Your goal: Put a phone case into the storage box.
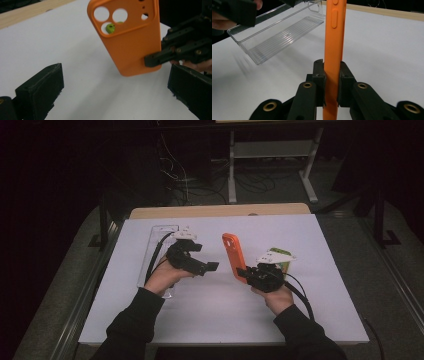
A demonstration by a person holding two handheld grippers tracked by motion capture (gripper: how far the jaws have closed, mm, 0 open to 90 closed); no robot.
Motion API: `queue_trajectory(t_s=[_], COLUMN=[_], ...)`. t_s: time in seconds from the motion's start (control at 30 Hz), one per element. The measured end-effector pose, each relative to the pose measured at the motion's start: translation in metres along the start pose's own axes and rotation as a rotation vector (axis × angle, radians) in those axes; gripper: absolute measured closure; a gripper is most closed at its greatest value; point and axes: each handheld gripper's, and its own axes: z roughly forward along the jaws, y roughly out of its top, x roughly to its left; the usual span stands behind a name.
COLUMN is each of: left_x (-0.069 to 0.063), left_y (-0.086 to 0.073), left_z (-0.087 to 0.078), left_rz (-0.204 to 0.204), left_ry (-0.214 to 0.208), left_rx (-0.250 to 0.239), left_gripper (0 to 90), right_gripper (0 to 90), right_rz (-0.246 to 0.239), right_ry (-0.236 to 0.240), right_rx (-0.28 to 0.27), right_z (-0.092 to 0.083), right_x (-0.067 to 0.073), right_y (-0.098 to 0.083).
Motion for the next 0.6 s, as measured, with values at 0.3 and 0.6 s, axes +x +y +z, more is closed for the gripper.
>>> queue_trajectory(t_s=[0.3,0.6], left_x=[-0.001,-0.005], left_y=[0.003,-0.001], left_z=[0.012,0.016], left_rz=[-0.032,-0.054], left_ry=[-0.026,-0.023], left_rx=[-0.044,-0.077], left_gripper=[0.0,0.0], right_gripper=[78.5,78.6], right_rz=[-0.007,-0.019], right_ry=[0.02,0.051], right_rx=[-0.003,-0.006], right_z=[0.004,0.009], right_x=[0.008,0.02], right_y=[0.0,0.001])
